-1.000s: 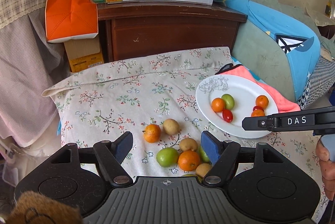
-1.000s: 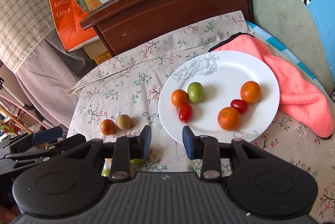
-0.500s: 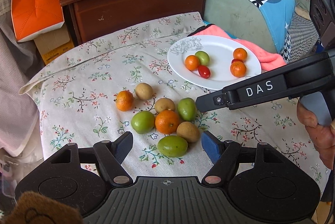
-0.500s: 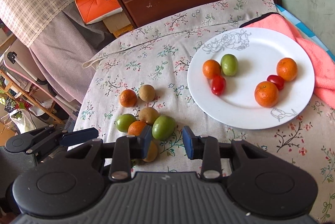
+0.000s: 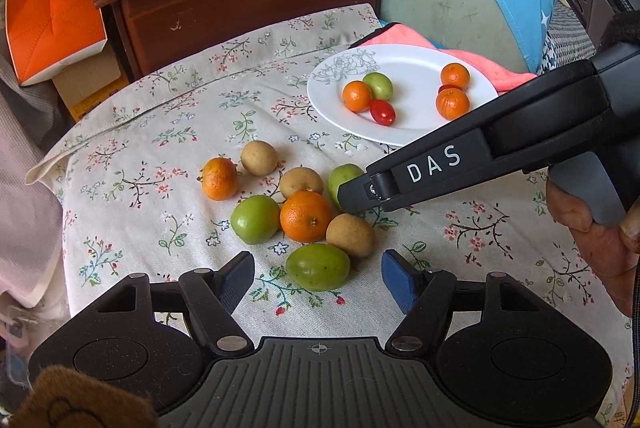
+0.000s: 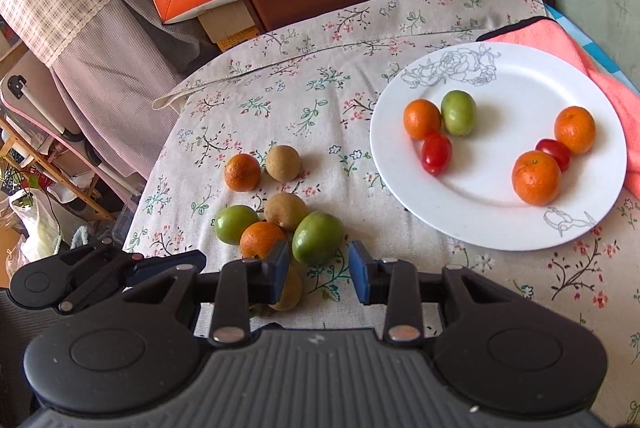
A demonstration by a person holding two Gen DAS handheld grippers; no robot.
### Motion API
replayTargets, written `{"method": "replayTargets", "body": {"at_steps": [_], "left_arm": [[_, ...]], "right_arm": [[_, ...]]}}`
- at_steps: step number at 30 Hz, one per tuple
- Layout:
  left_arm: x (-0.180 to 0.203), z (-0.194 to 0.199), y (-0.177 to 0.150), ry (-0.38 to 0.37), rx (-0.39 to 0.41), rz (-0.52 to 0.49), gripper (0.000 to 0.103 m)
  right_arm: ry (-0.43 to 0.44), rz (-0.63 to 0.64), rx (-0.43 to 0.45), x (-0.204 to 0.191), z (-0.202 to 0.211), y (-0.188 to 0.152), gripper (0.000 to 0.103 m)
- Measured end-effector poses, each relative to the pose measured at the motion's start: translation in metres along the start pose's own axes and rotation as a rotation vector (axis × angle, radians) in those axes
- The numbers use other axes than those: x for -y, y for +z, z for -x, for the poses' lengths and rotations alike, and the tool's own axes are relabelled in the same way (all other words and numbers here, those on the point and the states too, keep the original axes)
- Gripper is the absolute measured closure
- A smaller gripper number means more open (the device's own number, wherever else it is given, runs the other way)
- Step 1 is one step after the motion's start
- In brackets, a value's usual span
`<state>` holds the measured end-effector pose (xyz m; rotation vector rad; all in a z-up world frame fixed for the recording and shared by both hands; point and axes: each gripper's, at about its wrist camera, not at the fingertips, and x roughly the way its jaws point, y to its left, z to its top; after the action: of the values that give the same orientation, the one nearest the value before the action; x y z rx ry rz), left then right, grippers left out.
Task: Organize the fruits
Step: 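Move the left tool onto a green fruit while the right tool reaches another green fruit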
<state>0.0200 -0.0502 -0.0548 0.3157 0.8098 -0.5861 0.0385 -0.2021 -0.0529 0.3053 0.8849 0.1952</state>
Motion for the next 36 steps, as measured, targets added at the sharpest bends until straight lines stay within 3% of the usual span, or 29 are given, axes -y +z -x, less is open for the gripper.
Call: {"method": "replayTargets", "body": {"at_steps": [9, 15, 20, 36], "left_arm": [[0.001, -0.01, -0.002, 0.006, -0.005, 0.011, 0.036], [0.001, -0.01, -0.002, -0.034, -0.003, 0.029, 0.055], [0.002, -0.007, -0.001, -0.061, 0.0, 0.024, 0.071], [-0.004, 0.006, 0.002, -0.066, 0.022, 0.071, 0.071]], "right_arm": [[-0.011, 0.01, 0.004, -0.001, -0.007, 0.0, 0.069], [-0.003, -0.004, 0.004, 0.001, -0.01, -0.001, 0.069], [-0.003, 0.0, 0.006, 0.001, -0.011, -0.003, 0.079], [0.008, 0.026, 0.019, -0.004, -0.004, -0.002, 0.08]]}}
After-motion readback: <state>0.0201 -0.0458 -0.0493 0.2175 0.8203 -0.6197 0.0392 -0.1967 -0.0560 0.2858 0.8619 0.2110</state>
